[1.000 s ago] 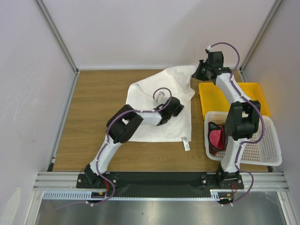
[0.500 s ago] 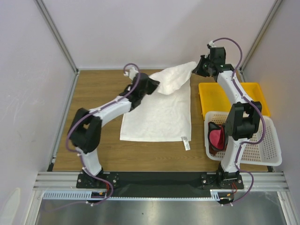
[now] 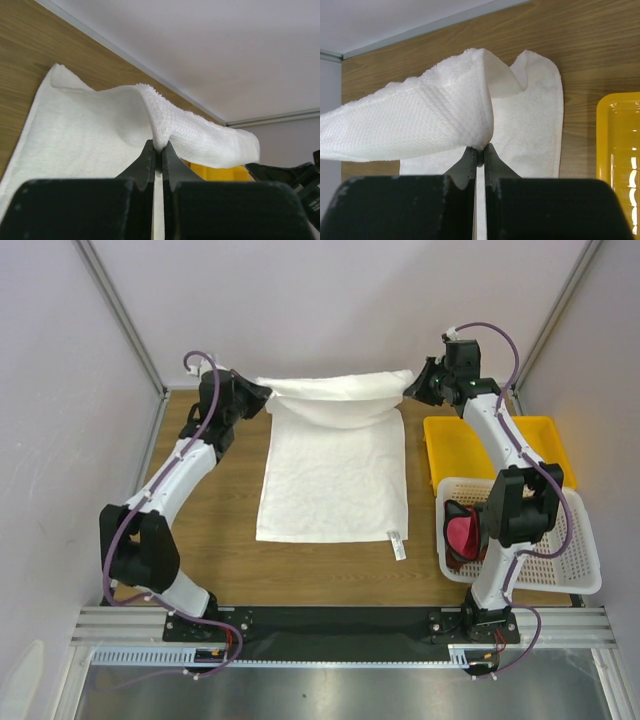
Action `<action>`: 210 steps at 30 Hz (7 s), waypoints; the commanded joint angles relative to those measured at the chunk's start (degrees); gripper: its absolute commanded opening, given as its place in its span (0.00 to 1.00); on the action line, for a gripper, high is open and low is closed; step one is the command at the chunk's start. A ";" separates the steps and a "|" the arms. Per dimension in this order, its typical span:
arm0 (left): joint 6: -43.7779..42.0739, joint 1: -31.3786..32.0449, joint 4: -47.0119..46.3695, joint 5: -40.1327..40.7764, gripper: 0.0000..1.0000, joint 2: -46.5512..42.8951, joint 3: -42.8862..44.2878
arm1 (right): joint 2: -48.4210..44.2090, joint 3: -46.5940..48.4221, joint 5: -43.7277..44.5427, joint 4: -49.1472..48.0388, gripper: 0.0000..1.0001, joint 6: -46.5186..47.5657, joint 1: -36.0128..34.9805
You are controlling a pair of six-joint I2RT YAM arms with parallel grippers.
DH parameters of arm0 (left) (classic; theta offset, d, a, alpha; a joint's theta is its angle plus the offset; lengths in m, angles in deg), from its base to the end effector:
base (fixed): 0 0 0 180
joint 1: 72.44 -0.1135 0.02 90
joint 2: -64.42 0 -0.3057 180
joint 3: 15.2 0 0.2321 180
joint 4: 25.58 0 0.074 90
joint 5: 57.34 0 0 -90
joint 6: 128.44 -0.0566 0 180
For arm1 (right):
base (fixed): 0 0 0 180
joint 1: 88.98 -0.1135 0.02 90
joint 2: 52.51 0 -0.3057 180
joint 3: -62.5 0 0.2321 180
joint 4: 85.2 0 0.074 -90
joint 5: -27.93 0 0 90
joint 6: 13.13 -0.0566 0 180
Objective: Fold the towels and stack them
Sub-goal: Fold the towel
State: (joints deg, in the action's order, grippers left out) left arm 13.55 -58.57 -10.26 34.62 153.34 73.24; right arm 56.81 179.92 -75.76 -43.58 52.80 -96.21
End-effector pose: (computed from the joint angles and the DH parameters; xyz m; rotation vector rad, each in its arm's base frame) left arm 0.3616 -0.0873 0.3817 -0.6495 1.8040 -0.7607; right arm 0.4531 0.0710 0.3635 0.1809 2.1854 0.5700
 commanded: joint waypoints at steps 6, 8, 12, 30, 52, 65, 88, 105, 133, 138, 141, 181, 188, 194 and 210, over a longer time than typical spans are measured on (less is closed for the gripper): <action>-6.81 -5.08 0.46 -12.23 0.00 7.03 9.43 | -5.60 -1.45 3.41 0.88 0.00 -2.47 -0.42; -6.72 -5.34 0.28 -14.25 0.00 8.54 10.92 | -5.69 -0.31 3.41 1.14 0.00 -2.64 -0.42; -7.16 -5.34 -0.07 -16.45 0.00 11.53 14.78 | -6.05 3.73 4.81 3.33 0.00 -2.12 -0.51; -9.45 -7.28 4.23 -18.22 0.00 11.72 19.28 | -11.31 2.34 9.73 8.44 0.00 -2.20 -2.00; -13.05 -7.63 13.72 -18.22 0.00 -15.88 -12.09 | -36.18 -31.75 3.41 8.17 0.00 -7.30 -4.03; -14.90 -7.63 16.53 -17.16 0.00 -23.97 -30.63 | -44.89 -51.62 5.34 6.50 0.00 -13.10 -9.38; -10.50 -7.63 25.06 -9.52 0.00 -21.70 -41.28 | -41.47 -64.38 4.55 5.36 0.00 -17.06 -12.99; -17.79 -6.67 34.30 -5.92 0.81 -25.56 -20.64 | -34.53 -41.98 8.24 16.00 0.68 -9.06 -17.39; -14.37 -0.15 1.32 -2.13 0.45 24.79 5.73 | 5.72 -20.35 11.94 -13.80 0.36 -4.57 -8.07; -13.23 -2.79 4.58 -2.66 0.42 29.19 8.63 | 8.19 -19.47 11.76 -13.98 0.35 -5.28 -8.25; -12.79 -4.90 8.08 -2.40 0.41 31.48 12.23 | 9.77 -18.76 11.24 -13.71 0.35 -6.16 -8.33; -29.14 -9.65 25.23 -2.04 0.72 35.87 45.45 | 22.85 16.81 7.99 -3.96 0.56 -3.25 -6.14; -24.92 -9.65 24.01 -7.22 0.69 39.31 44.68 | 23.04 13.42 -1.15 -9.93 0.45 -7.04 -6.75; -22.81 -9.65 22.52 -7.76 0.67 41.59 43.27 | 26.82 13.23 -5.72 -11.86 0.33 -6.95 -6.49; -16.48 -11.49 19.53 -10.13 0.61 49.41 41.51 | 32.80 16.13 2.00 -6.95 0.30 -2.12 -4.03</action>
State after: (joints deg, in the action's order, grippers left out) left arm -5.20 -69.26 11.43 25.46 201.86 114.83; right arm 88.52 193.41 -77.14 -51.10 48.23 -100.69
